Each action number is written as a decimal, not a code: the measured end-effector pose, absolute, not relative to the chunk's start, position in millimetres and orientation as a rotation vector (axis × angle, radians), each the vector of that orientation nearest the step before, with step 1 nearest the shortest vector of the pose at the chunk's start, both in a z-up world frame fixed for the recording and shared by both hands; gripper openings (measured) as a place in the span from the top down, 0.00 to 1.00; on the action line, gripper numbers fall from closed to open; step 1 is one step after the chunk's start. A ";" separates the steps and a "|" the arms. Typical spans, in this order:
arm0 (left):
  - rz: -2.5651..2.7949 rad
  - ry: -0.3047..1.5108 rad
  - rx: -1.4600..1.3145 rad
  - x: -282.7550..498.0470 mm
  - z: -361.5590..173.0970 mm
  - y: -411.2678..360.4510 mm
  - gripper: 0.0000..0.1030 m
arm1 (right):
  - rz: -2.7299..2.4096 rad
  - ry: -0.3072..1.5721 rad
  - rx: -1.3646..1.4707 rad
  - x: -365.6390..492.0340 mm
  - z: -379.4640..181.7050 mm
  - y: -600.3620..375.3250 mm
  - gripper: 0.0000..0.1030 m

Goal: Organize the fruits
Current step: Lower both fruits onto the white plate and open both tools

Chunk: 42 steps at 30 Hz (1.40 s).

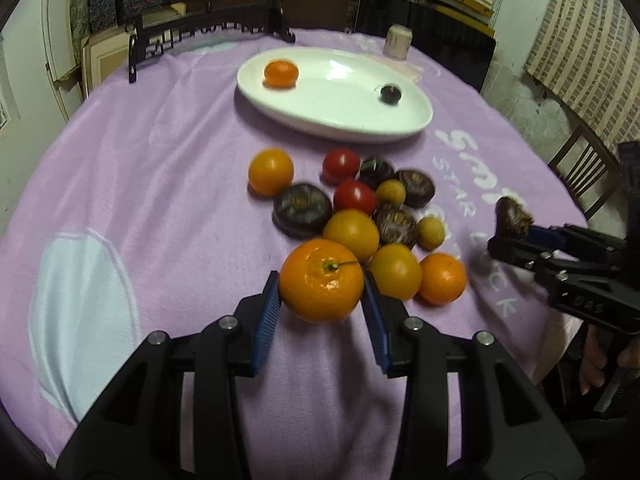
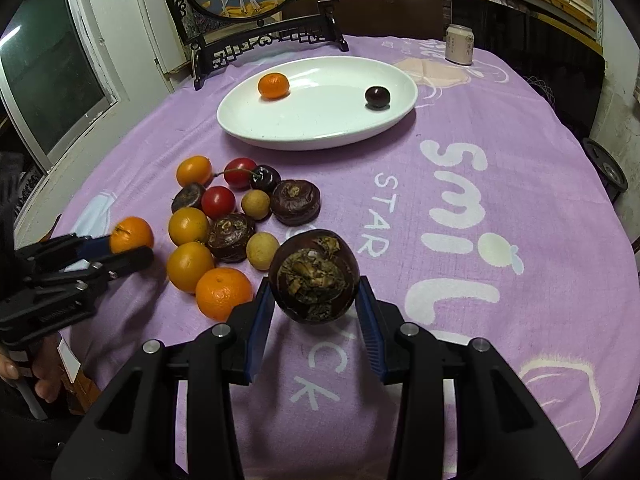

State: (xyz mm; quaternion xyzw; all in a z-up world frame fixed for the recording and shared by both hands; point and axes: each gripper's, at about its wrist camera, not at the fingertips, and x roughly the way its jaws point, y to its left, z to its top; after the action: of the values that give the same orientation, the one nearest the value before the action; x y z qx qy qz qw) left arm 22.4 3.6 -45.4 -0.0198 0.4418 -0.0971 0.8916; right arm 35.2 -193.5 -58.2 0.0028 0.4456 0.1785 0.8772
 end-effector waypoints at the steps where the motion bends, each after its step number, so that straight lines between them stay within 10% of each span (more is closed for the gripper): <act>1: -0.206 0.905 -0.041 22.3 -40.5 4.0 0.60 | 0.375 0.929 0.008 36.2 -57.5 -193.4 0.59; 30: -0.205 1.003 -0.157 295.2 -38.1 -17.9 0.60 | 0.348 0.993 -0.084 271.8 -62.5 -137.8 0.59; 34: -0.197 0.945 -0.162 283.6 -26.7 -11.7 0.38 | 0.323 0.950 -0.120 265.6 -58.3 -136.3 0.51; 42: -0.168 0.780 -0.120 210.8 16.8 -5.4 0.30 | 0.259 0.829 -0.172 200.0 -35.7 -150.9 0.41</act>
State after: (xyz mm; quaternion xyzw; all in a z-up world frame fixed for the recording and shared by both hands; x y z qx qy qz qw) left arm 210.8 -5.4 16.8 -0.0584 0.3797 -0.0818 0.9197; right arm 200.0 -150.9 -35.7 -0.0832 0.4013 0.1255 0.9035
